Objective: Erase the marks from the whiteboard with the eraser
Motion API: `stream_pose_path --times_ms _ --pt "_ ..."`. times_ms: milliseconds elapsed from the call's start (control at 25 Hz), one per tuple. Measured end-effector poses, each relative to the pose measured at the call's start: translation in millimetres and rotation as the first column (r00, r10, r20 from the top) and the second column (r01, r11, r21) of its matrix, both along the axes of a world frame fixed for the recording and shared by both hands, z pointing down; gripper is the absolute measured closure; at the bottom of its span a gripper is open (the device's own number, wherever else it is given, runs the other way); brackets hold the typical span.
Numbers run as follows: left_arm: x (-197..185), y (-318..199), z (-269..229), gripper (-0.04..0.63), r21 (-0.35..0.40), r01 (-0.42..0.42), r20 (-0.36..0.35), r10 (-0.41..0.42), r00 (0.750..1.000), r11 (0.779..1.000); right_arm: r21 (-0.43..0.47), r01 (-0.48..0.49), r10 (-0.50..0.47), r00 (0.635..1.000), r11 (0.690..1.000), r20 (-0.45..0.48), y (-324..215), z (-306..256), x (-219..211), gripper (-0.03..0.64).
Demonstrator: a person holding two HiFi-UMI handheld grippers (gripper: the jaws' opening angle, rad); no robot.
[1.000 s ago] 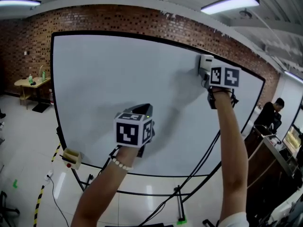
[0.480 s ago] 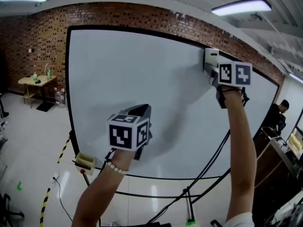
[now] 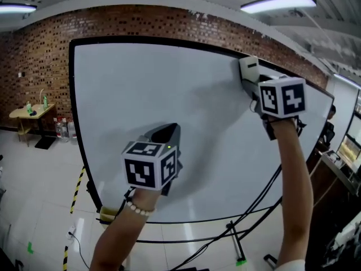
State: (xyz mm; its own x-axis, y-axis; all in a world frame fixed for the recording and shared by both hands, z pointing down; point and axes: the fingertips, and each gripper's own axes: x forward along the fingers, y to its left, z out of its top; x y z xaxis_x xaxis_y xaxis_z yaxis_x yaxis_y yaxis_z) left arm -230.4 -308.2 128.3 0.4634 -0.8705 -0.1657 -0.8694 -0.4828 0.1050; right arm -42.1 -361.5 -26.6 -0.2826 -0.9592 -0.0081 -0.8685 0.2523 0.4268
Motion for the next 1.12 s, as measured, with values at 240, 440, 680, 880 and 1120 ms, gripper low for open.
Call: stream_pose_path --times_ms 240,440,680,880,1120 --pt "-27 -6 -4 0.607 0.009 -0.079 0.001 0.079 0.997 0.997 0.001 -0.042 0.042 0.999 0.999 -0.020 5 2 -52 0.374" --pt "-59 3 -7 0.607 -0.001 -0.123 -0.002 0.123 0.992 0.992 -0.006 -0.061 0.061 0.998 0.998 -0.010 15 -1 -101 0.373" --pt "-125 21 0 0.607 -0.021 -0.157 0.017 0.157 0.987 0.987 -0.047 -0.051 0.056 0.993 0.998 0.108 28 -2 -181 0.373" --pt "-174 34 7 0.607 -0.036 -0.188 -0.005 0.188 0.982 0.981 -0.082 -0.016 0.031 0.980 0.997 0.196 36 3 -258 0.374" --pt "-237 46 30 0.607 -0.093 -0.164 -0.034 0.161 0.986 0.982 -0.065 -0.064 0.077 0.974 0.996 0.215 51 1 -339 0.373"
